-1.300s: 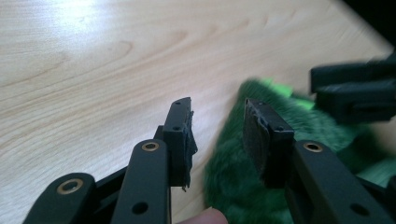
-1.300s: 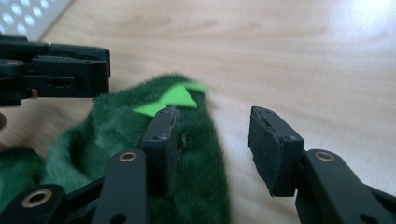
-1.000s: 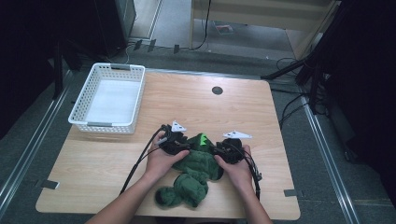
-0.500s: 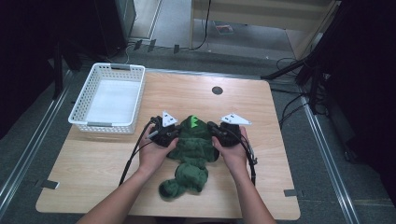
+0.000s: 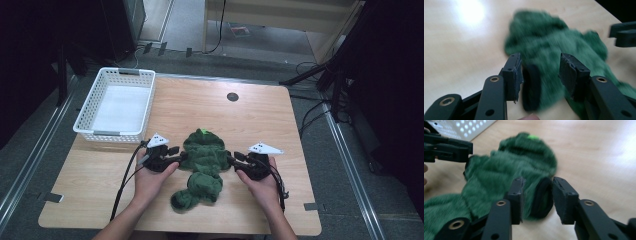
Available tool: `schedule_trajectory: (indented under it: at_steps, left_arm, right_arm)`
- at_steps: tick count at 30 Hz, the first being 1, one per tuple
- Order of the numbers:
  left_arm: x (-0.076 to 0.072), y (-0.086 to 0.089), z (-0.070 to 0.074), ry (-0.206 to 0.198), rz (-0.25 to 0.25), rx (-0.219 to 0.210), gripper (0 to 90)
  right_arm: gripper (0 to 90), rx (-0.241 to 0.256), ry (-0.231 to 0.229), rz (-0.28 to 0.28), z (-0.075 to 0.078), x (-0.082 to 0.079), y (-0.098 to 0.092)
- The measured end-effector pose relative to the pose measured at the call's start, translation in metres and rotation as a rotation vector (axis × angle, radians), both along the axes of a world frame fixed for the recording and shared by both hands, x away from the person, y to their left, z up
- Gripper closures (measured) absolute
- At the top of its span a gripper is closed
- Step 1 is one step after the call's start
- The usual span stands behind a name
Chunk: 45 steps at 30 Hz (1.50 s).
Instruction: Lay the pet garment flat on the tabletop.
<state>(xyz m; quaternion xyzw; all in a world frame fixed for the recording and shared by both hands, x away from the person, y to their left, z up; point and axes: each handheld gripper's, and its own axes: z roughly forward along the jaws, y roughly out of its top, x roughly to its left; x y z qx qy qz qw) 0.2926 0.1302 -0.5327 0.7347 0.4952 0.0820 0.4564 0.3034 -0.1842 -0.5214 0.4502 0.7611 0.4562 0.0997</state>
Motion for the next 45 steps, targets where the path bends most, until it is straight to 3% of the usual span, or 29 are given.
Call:
schedule_trajectory:
  at_steps: [4, 7, 9, 11, 14, 17, 18, 20, 21, 22, 23, 24, 26, 28, 29, 30, 32, 34, 36, 37, 39, 40, 41, 42, 43, 44, 45]
  left_arm:
    - [-0.008, -0.008, -0.012, 0.035, -0.066, 0.008, 59.2]
    - [-0.010, -0.011, -0.014, 0.033, -0.118, -0.009, 61.5]
    - [-0.008, -0.010, -0.014, 0.031, -0.119, -0.015, 60.3]
    - [-0.005, -0.006, -0.015, 0.038, -0.103, -0.028, 58.5]
    - [-0.002, -0.001, -0.016, 0.061, -0.088, -0.044, 61.4]
    - [0.000, 0.000, -0.017, 0.078, -0.101, -0.059, 72.3]
    - [0.000, 0.001, -0.017, 0.084, -0.113, -0.062, 76.2]
    - [0.000, 0.001, -0.016, 0.079, -0.107, -0.059, 82.7]
    - [0.001, 0.004, -0.015, 0.075, -0.098, -0.055, 85.1]
    - [0.001, 0.006, -0.015, 0.078, -0.092, -0.061, 85.1]
    - [0.004, 0.012, -0.015, 0.081, -0.069, -0.045, 86.6]
    - [0.005, 0.014, -0.015, 0.088, -0.066, -0.041, 86.9]
    - [0.006, 0.017, -0.015, 0.088, -0.056, -0.017, 87.4]
    - [0.007, 0.017, -0.015, 0.087, -0.065, 0.005, 87.9]
    - [0.006, 0.013, -0.016, 0.073, -0.076, 0.067, 88.1]
    - [0.005, 0.011, -0.015, 0.065, -0.075, 0.087, 88.2]
    - [0.005, 0.008, -0.014, 0.068, -0.074, 0.107, 88.3]
    - [0.006, 0.009, -0.015, 0.081, -0.066, 0.091, 88.1]
    - [0.007, 0.010, -0.015, 0.091, -0.062, 0.070, 86.5]
    - [0.007, 0.014, -0.015, 0.103, -0.091, 0.037, 81.6]
    - [0.006, 0.017, -0.013, 0.109, -0.098, 0.021, 65.2]
    - [0.004, 0.024, -0.005, 0.082, -0.076, 0.000, 57.0]
    - [0.004, 0.024, -0.005, 0.082, -0.076, 0.000, 52.8]
    - [0.003, 0.029, 0.004, 0.042, -0.036, -0.052, 52.1]
    - [0.003, 0.029, 0.008, 0.023, -0.021, -0.059, 53.4]
    - [0.003, 0.029, 0.008, 0.023, -0.021, -0.059, 55.4]
    - [0.006, 0.019, 0.015, -0.003, -0.020, -0.061, 57.6]
  right_arm:
    - [59.3, 0.015, 0.077, 0.024, -0.013, 0.002, 0.010]
    - [59.3, -0.007, 0.052, 0.098, -0.014, -0.005, 0.023]
    - [58.7, -0.009, 0.018, 0.136, -0.011, -0.009, 0.028]
    - [57.4, 0.004, 0.019, 0.108, -0.012, -0.006, 0.027]
    - [56.2, -0.007, 0.063, -0.002, -0.020, 0.004, 0.020]
    - [55.6, 0.023, 0.092, -0.002, -0.024, 0.009, 0.020]
    - [53.7, 0.033, 0.109, 0.038, -0.026, 0.011, 0.025]
    - [54.5, 0.034, 0.109, 0.045, -0.027, 0.011, 0.027]
    - [65.7, 0.068, 0.119, 0.074, -0.027, 0.010, 0.029]
    - [65.7, 0.068, 0.119, 0.074, -0.027, 0.010, 0.029]
    - [77.9, 0.065, 0.108, 0.044, -0.025, 0.009, 0.026]
    - [80.4, 0.074, 0.119, 0.022, -0.024, 0.009, 0.024]
    - [82.3, 0.120, 0.148, -0.015, -0.023, 0.010, 0.013]
    - [82.8, 0.124, 0.162, -0.024, -0.022, 0.010, 0.009]
    - [82.8, 0.113, 0.175, -0.020, -0.023, 0.006, 0.005]
    - [82.9, 0.099, 0.184, -0.024, -0.023, 0.004, 0.005]
    - [82.6, 0.083, 0.209, -0.049, -0.026, 0.002, 0.004]
    - [81.3, 0.091, 0.224, -0.065, -0.028, 0.001, 0.002]
    - [79.1, 0.083, 0.214, -0.075, -0.028, 0.001, 0.002]
    - [66.0, 0.050, 0.185, -0.080, -0.022, -0.002, 0.002]
    - [54.9, 0.066, 0.168, -0.050, -0.016, -0.006, 0.000]
    - [54.3, 0.068, 0.128, -0.057, -0.008, -0.010, -0.003]
    - [54.3, 0.068, 0.128, -0.057, -0.008, -0.010, -0.003]
    - [57.5, 0.093, 0.061, -0.071, 0.008, -0.012, -0.006]
    - [60.1, 0.109, 0.031, -0.076, 0.015, -0.012, -0.006]
    - [60.1, 0.109, 0.031, -0.076, 0.015, -0.012, -0.006]
    - [65.2, 0.113, -0.044, -0.069, 0.029, -0.007, 0.003]
